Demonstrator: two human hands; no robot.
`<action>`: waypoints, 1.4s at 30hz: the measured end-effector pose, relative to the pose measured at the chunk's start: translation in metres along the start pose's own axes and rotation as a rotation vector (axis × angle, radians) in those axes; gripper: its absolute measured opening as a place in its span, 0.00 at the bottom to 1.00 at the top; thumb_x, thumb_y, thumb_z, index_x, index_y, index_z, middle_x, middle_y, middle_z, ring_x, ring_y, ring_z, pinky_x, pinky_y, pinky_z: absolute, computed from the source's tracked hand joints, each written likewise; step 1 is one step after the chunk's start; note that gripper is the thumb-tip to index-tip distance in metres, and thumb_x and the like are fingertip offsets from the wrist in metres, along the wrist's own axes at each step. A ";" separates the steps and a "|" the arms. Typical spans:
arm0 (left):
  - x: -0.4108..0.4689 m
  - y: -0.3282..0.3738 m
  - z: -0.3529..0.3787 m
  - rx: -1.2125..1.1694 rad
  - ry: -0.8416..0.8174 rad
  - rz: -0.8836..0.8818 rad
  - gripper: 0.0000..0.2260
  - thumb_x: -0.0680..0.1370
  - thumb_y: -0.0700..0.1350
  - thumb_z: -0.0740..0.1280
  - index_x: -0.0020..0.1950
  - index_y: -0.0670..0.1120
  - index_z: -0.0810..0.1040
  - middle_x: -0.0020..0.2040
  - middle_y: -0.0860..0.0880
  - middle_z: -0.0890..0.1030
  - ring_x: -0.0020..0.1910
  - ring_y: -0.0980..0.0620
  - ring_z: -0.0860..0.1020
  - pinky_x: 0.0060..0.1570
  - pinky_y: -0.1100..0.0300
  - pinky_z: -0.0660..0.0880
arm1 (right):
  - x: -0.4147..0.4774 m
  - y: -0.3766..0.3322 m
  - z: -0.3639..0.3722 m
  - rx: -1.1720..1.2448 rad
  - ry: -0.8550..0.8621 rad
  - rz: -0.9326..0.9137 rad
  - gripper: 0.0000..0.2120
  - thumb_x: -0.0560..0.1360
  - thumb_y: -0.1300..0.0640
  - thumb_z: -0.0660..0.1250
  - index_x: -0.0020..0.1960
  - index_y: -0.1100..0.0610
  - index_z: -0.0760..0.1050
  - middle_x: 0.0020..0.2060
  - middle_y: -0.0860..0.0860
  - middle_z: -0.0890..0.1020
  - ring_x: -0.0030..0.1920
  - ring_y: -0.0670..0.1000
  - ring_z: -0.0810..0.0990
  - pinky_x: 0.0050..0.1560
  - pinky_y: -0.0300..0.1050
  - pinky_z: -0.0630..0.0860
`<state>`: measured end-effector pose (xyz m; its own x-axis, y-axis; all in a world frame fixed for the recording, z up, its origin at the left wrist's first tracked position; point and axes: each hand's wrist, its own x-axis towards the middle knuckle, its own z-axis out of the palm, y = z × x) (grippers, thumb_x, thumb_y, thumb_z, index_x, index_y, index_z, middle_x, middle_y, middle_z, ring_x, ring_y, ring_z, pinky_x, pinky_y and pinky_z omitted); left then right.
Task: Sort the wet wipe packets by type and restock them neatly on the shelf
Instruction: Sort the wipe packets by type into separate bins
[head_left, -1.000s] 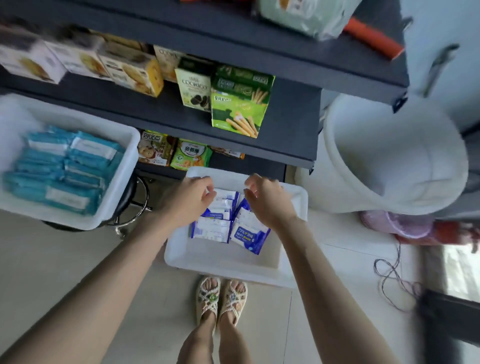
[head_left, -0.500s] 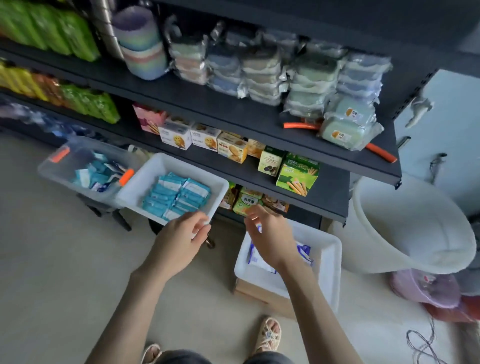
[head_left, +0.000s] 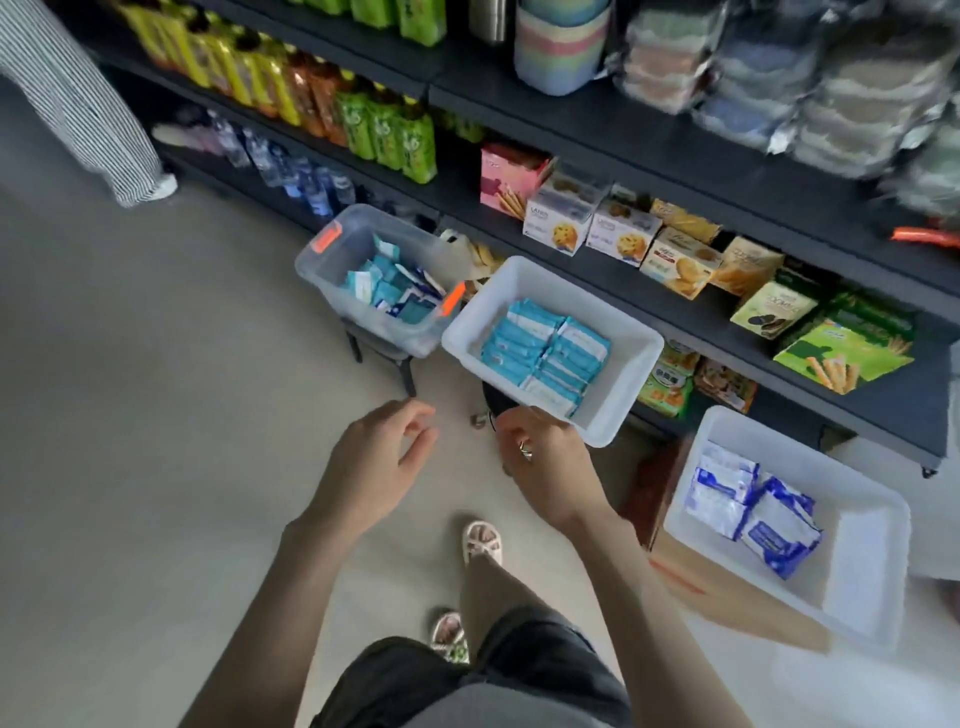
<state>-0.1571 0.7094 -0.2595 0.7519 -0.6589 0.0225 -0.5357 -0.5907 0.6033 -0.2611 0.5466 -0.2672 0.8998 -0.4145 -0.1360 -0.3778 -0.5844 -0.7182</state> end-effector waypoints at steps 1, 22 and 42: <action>0.012 -0.012 -0.008 0.002 0.005 0.000 0.12 0.75 0.48 0.63 0.51 0.42 0.80 0.43 0.48 0.83 0.43 0.52 0.81 0.43 0.60 0.74 | 0.016 -0.007 0.005 -0.003 -0.005 0.003 0.06 0.77 0.59 0.63 0.51 0.56 0.77 0.45 0.53 0.81 0.42 0.58 0.80 0.46 0.53 0.77; 0.399 -0.270 -0.083 -0.073 -0.173 -0.132 0.10 0.76 0.47 0.65 0.54 0.44 0.79 0.45 0.49 0.83 0.44 0.51 0.81 0.46 0.58 0.76 | 0.457 -0.079 0.134 0.134 0.035 0.288 0.10 0.77 0.62 0.64 0.57 0.60 0.78 0.52 0.53 0.83 0.48 0.52 0.82 0.53 0.48 0.78; 0.609 -0.492 0.173 -0.254 -0.606 -0.325 0.14 0.78 0.45 0.65 0.62 0.42 0.73 0.54 0.45 0.79 0.46 0.51 0.78 0.51 0.57 0.75 | 0.671 0.114 0.350 0.239 0.342 0.919 0.17 0.75 0.60 0.66 0.63 0.59 0.73 0.59 0.58 0.76 0.59 0.57 0.74 0.57 0.44 0.68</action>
<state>0.4983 0.5182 -0.6808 0.4741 -0.6540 -0.5895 -0.1609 -0.7227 0.6722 0.3763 0.4459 -0.6789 0.1563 -0.8339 -0.5294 -0.8061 0.2020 -0.5562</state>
